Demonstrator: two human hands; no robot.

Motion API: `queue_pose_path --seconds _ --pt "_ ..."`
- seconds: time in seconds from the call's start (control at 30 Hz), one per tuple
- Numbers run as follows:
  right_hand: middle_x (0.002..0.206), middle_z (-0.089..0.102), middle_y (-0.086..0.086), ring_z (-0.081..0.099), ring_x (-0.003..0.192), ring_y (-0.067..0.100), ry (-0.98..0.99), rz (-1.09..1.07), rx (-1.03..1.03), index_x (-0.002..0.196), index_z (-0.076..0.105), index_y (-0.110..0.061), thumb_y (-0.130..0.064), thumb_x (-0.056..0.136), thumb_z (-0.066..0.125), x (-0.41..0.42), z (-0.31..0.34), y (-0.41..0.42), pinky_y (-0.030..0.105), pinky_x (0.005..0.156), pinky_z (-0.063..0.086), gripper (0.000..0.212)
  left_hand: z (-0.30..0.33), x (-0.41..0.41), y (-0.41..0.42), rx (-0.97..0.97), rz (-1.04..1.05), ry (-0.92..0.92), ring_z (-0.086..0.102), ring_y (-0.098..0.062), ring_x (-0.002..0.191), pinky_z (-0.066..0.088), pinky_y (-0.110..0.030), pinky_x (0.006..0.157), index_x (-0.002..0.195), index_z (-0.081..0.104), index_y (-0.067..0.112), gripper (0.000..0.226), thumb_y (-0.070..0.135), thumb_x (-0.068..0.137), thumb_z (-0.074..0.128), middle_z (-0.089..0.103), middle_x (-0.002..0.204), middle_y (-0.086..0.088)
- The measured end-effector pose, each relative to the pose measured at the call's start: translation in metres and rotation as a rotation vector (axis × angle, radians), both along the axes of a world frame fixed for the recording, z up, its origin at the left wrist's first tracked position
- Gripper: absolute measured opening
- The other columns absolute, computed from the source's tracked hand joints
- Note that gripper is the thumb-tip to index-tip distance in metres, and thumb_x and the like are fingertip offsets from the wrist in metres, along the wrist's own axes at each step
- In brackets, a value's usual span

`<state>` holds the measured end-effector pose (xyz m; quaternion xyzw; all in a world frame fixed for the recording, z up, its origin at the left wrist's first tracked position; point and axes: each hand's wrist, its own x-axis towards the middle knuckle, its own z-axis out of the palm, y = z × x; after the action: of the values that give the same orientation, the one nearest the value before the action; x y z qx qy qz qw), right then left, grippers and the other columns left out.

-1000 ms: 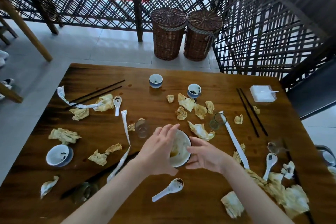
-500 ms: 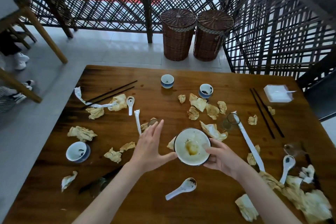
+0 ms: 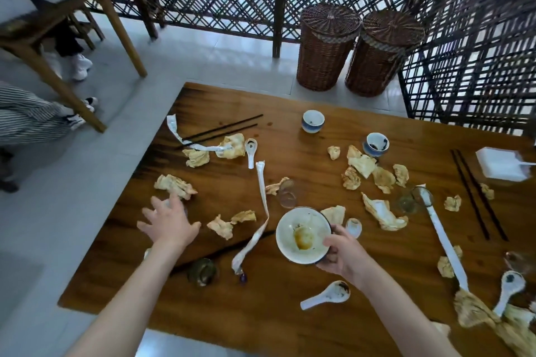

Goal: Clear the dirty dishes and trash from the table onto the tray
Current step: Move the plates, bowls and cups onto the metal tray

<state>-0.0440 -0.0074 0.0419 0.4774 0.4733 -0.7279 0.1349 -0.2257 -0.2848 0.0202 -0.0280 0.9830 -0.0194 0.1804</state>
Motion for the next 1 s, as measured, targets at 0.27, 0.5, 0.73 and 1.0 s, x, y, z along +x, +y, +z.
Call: queue_pose_path --seconds 0.27,0.5,0.73,1.0 --pt "0.106 0.058 0.009 0.062 0.089 0.028 -0.044 -0.018 0.040 0.113 0.042 -0.027 -0.002 0.088 0.051 -0.011 0.000 -0.010 0.035 0.058 0.054 0.036 -0.011 -0.009 -0.011 0.111 0.076 -0.040 0.044 -0.038 0.121 0.044 -0.049 0.098 0.140 0.021 0.018 0.077 0.040 0.082 0.067 0.033 0.136 -0.019" --pt "0.115 0.056 0.011 0.062 0.092 0.031 -0.038 -0.055 0.051 0.118 0.041 -0.028 -0.003 0.089 0.051 -0.012 0.003 -0.008 0.035 0.060 0.055 0.039 -0.027 -0.015 -0.020 0.224 0.114 0.022 0.051 -0.038 0.108 0.052 -0.047 0.085 0.130 0.028 0.016 0.067 0.035 0.081 0.070 0.039 0.124 -0.021" --pt "0.111 0.057 0.011 0.063 0.092 0.033 -0.041 -0.148 0.049 0.117 0.043 -0.028 -0.003 0.089 0.050 -0.003 0.001 -0.002 0.039 0.063 0.056 0.039 -0.025 -0.013 -0.009 0.272 0.091 0.159 0.053 -0.041 0.102 0.050 -0.050 0.085 0.131 0.031 0.013 0.070 0.040 0.079 0.070 0.043 0.118 -0.023" --pt "0.113 0.057 0.011 0.062 0.096 0.034 -0.001 -0.198 0.072 0.121 0.044 -0.027 -0.005 0.087 0.051 0.014 0.003 0.027 0.039 0.065 0.057 0.041 0.007 -0.028 0.096 0.540 -0.123 0.343 0.053 -0.032 0.100 0.052 -0.044 0.083 0.128 0.038 0.018 0.067 0.046 0.076 0.071 0.048 0.114 -0.018"
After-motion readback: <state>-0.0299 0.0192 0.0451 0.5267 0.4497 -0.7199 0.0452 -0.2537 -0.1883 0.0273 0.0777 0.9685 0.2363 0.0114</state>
